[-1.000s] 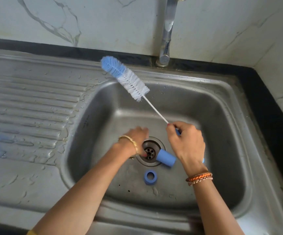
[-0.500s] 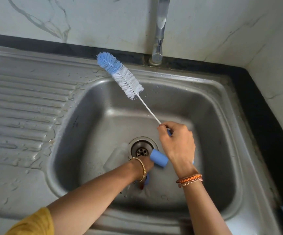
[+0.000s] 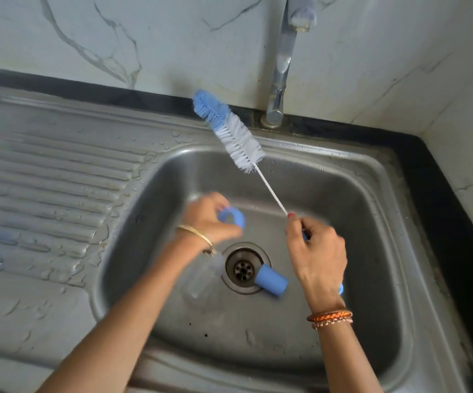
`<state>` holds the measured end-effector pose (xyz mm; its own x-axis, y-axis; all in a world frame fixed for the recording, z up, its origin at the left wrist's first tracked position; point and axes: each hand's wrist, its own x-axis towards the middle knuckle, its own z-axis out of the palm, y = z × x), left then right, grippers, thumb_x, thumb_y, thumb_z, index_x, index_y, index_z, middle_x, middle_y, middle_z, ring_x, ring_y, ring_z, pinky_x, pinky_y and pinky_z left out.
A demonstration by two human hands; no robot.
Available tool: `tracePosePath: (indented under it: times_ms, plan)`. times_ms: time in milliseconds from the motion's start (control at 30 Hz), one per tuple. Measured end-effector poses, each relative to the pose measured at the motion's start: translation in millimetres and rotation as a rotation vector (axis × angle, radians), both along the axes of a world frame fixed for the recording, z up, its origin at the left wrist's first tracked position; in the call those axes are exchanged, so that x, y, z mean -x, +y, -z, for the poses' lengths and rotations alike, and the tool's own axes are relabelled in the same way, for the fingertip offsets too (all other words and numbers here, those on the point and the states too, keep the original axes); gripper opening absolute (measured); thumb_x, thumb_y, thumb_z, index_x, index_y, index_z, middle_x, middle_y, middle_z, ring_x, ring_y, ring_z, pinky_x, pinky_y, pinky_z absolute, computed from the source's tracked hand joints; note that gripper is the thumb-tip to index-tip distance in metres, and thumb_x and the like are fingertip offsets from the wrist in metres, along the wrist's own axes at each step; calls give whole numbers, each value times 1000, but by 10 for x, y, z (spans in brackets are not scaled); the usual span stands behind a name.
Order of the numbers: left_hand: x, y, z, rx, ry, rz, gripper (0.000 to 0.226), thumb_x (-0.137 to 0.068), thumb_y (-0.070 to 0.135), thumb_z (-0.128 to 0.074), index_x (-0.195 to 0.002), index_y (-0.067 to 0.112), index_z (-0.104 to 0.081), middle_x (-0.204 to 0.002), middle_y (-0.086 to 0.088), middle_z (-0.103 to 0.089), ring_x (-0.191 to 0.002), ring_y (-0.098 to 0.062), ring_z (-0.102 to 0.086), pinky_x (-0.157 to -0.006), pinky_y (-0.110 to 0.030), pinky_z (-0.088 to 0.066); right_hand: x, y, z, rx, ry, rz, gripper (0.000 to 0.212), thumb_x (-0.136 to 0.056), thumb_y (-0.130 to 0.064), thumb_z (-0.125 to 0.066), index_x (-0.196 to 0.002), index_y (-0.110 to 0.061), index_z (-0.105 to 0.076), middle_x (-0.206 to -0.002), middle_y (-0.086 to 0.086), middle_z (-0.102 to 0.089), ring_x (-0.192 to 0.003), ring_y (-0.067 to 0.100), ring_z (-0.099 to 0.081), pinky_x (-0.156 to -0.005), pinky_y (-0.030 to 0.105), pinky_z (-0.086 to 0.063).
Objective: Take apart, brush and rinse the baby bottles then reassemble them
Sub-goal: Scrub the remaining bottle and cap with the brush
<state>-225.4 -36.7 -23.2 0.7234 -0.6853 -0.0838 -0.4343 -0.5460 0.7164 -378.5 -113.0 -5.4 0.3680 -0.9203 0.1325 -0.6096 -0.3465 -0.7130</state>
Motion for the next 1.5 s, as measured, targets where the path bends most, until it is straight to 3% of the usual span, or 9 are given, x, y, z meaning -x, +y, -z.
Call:
tracePosePath:
  times_ms: [133,233,533,733,867,1067,1233,1400,1500]
  plan:
    - [-488,319,-431,867,638,-524,11,-82,11,-64,-78,18,-56,-65,6,-64,-51,-5,-63,-56,-16,-53,27,-12,-18,41,17,-6,54,-88,-48,-50,-50,-10,-40,-46,-1,-39,-59,28,-46,-52,31,-28]
    - [-689,422,-508,1020,828,-653,13,-94,22,-49,-83,15,-53,-85,-3,-59,-66,-14,-64,-56,-15,-52,44,-25,-28,75,41,-52,54,-80,-58,-54,-52,-13,-50,-50,0,-50,-60,25,-52,-52,30,-34]
    - [-952,463,-434,1121,933,-750,19,-93,27,-49,-101,12,-55,-92,-4,-60,-81,-16,-61,-56,-15,-53,155,-86,71,250,41,-173,60,-74,-61,-61,-42,-17,-34,-35,-4,-30,-39,12,-33,-44,24,-29]
    - [-1049,470,-426,1154,939,-865,15,-92,21,-48,-90,8,-54,-93,-8,-60,-83,-19,-61,-54,-19,-55,163,-107,118,303,-19,-205,53,-72,-66,-45,-42,-28,-23,-51,-13,-45,-53,11,-36,-43,25,-24]
    - [-1013,438,-472,1091,926,-828,15,-93,18,-50,-83,7,-54,-83,-9,-63,-70,-16,-62,-67,-25,-57,118,-97,122,405,6,-247,50,-76,-60,-47,-45,-33,-19,-35,-6,-21,-57,13,-35,-40,22,-21]
    - [-979,444,-501,1102,771,-787,18,-90,2,-52,-74,7,-55,-55,-1,-64,-57,-9,-62,-55,-15,-53,112,-135,218,455,33,-361,47,-82,-45,-48,-49,-11,-52,-44,-2,-41,-45,20,-38,-47,30,-33]
    - [-987,495,-494,1074,997,-673,19,-94,16,-43,-79,11,-53,-68,-3,-65,-72,-14,-59,-61,-24,-55,101,-71,179,515,14,-410,42,-83,-38,-51,-47,-17,-45,-47,-10,-29,-48,15,-30,-44,27,-30]
    - [-1043,516,-466,1171,989,-637,17,-96,20,-47,-86,11,-57,-62,1,-70,-66,-10,-66,-67,-26,-56,90,-62,159,523,28,-401,41,-84,-40,-49,-48,-23,-42,-47,-12,-27,-47,15,-30,-43,27,-30]
    - [-1133,520,-396,1196,913,-760,17,-94,24,-53,-83,11,-56,-77,-5,-66,-69,-12,-64,-63,-26,-57,112,-82,156,511,53,-376,44,-83,-42,-48,-46,-19,-45,-43,-8,-32,-42,15,-32,-41,25,-29]
